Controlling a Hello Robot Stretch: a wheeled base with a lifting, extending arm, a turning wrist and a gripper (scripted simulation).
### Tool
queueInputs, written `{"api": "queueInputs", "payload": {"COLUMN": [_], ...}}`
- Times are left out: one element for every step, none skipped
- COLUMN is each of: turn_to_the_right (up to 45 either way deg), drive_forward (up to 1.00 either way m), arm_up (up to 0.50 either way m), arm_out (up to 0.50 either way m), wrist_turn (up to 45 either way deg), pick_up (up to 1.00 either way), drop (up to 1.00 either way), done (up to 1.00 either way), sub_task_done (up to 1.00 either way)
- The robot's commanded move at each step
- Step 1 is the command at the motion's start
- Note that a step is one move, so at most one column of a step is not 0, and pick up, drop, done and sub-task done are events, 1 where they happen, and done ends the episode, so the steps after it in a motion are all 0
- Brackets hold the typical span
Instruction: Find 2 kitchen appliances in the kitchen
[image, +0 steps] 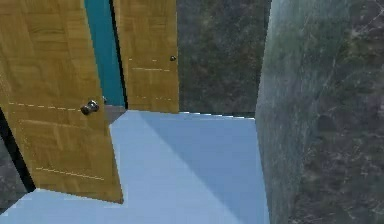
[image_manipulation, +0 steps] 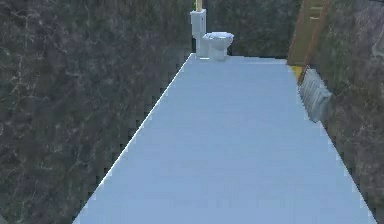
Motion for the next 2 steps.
{"api": "queueInputs", "payload": {"turn_to_the_right": [0.0,0.0], "drive_forward": [0.75,0.85], "arm_up": [0.0,0.0], "arm_out": [0.0,0.0], "wrist_turn": [0.0,0.0], "pick_up": [0.0,0.0], "drop": [0.0,0.0], "done": [0.0,0.0], "sub_task_done": [0.0,0.0]}}
